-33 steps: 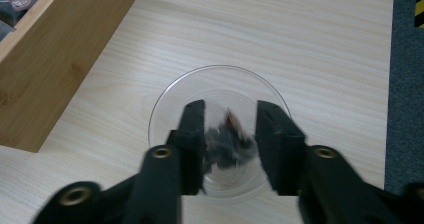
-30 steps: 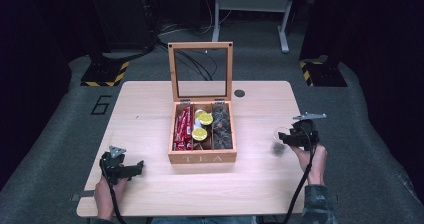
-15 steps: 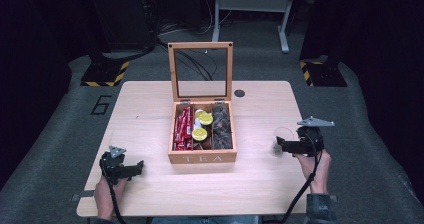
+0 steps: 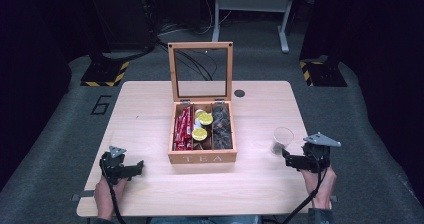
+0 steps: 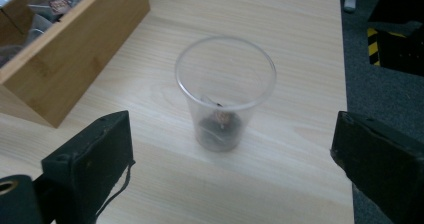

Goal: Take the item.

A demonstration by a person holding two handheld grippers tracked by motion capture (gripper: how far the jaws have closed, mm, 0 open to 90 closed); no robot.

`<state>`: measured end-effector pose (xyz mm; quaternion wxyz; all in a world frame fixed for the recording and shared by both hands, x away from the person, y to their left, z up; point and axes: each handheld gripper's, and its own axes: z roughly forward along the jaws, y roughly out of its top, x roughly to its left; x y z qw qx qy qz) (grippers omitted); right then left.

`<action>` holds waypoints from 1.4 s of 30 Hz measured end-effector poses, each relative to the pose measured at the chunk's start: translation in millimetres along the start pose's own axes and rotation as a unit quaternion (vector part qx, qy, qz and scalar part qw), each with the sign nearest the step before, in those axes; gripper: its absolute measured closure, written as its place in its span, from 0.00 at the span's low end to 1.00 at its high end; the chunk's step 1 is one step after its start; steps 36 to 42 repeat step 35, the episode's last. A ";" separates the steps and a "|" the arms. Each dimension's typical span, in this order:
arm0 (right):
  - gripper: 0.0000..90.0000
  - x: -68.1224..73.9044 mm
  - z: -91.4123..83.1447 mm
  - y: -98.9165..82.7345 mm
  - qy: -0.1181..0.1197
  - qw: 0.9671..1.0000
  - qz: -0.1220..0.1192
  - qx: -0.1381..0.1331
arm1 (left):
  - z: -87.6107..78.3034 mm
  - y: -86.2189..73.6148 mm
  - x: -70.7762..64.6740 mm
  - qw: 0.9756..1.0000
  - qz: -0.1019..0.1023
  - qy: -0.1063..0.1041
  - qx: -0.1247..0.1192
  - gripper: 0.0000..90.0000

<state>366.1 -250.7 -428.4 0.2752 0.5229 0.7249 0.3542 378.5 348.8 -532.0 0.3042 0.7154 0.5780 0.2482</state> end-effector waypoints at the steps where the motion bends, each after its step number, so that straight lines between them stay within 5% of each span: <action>1: 0.03 -2.0 -0.1 -4.5 -0.001 1.000 0.007 -0.001 | 0.0 0.0 0.0 1.000 0.000 0.000 0.000 0.00; 14: 0.03 -16.9 19.1 -66.7 -0.027 0.998 0.037 0.035 | 0.0 0.0 0.0 1.000 0.000 0.000 0.000 0.00; 22: 0.03 -17.5 35.6 -92.7 -0.010 0.997 0.041 0.064 | -0.2 -0.2 -0.2 1.000 0.000 -0.001 0.000 0.00; 42: 0.00 -14.7 40.6 -97.1 -0.008 0.998 0.030 0.063 | -0.4 -0.3 -0.3 1.000 0.001 -0.001 0.000 0.00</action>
